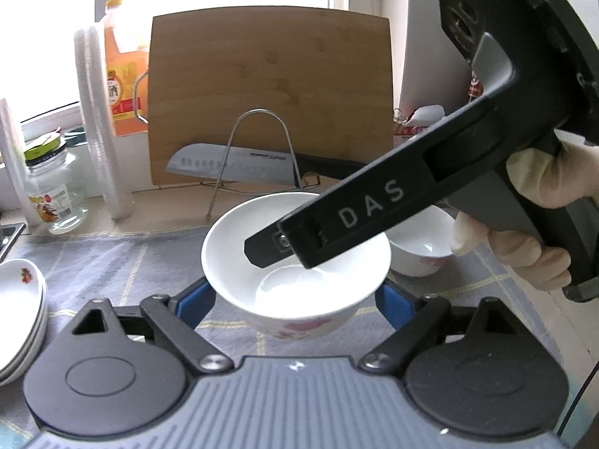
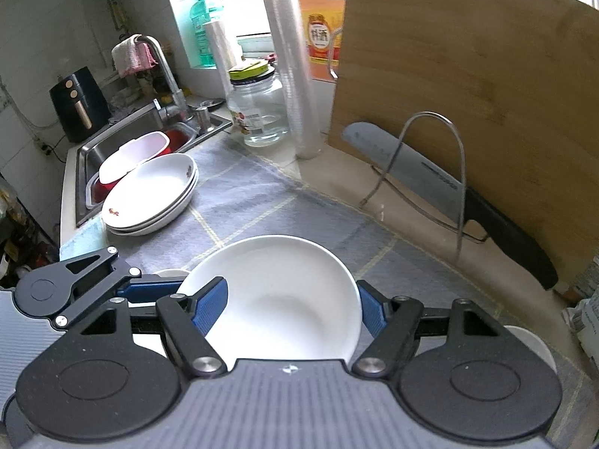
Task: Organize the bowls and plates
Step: 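Lift the second bowl with the right tool and carry it toward the left tool's bowl, then lower the second bowl into the bowl held by the left tool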
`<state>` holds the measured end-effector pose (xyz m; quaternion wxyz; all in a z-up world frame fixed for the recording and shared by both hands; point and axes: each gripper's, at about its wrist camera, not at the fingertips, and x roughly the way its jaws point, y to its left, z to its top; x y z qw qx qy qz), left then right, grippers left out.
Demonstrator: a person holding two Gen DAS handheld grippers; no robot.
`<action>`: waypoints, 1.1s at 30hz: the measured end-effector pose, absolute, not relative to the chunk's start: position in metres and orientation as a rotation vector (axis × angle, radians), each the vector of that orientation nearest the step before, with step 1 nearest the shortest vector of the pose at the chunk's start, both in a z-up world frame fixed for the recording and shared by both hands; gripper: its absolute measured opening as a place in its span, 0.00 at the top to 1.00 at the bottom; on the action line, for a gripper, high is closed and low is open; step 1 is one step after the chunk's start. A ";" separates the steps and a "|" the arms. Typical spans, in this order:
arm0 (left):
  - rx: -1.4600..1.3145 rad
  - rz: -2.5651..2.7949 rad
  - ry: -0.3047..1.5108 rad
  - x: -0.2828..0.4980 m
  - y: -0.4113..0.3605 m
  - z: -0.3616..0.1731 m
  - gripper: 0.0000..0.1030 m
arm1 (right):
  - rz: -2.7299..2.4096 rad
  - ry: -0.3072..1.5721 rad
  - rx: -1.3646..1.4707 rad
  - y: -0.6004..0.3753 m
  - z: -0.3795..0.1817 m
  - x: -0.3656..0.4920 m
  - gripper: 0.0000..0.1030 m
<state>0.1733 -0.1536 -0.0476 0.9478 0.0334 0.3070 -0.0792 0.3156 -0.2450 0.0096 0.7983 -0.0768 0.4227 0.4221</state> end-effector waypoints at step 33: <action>0.032 -0.155 0.671 0.120 -0.071 -0.051 0.11 | 0.902 0.924 -0.208 -0.155 -0.003 0.251 0.24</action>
